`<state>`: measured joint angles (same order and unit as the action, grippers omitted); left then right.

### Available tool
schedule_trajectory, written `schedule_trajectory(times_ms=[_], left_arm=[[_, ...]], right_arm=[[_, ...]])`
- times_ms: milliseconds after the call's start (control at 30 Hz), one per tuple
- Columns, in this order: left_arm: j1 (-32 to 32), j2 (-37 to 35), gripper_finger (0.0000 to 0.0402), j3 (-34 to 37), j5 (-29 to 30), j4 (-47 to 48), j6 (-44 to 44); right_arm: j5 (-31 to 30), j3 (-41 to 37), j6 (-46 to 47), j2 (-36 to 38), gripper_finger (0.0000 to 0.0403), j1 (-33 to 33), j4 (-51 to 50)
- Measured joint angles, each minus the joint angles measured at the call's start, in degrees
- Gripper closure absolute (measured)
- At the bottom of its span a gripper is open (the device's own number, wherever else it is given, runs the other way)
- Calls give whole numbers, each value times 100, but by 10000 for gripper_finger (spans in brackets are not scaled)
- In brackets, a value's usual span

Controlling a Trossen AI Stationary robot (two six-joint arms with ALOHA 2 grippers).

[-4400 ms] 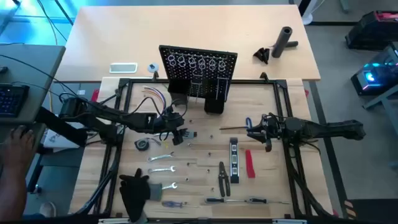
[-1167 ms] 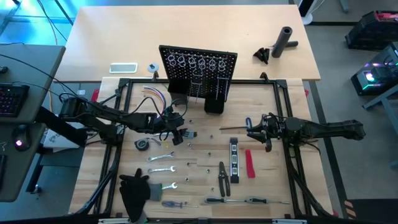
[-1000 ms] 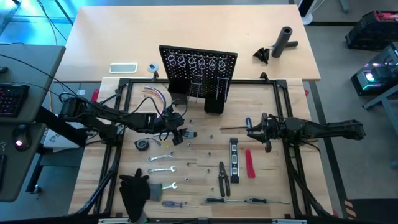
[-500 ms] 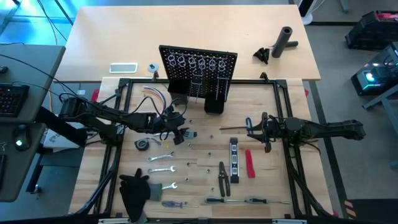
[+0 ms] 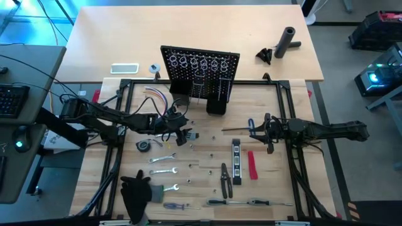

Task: Hang tools onto peg board
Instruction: Put the socket into the small black bin on the black pegboard

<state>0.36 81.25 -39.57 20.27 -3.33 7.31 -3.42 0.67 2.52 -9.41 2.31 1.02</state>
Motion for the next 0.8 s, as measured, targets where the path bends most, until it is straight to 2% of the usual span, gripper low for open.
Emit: schedule_trajectory(times_ms=[800], left_arm=[[-1,0,183,0,0,4,-1]], right_arm=[[-2,0,44,0,288,-2,2]])
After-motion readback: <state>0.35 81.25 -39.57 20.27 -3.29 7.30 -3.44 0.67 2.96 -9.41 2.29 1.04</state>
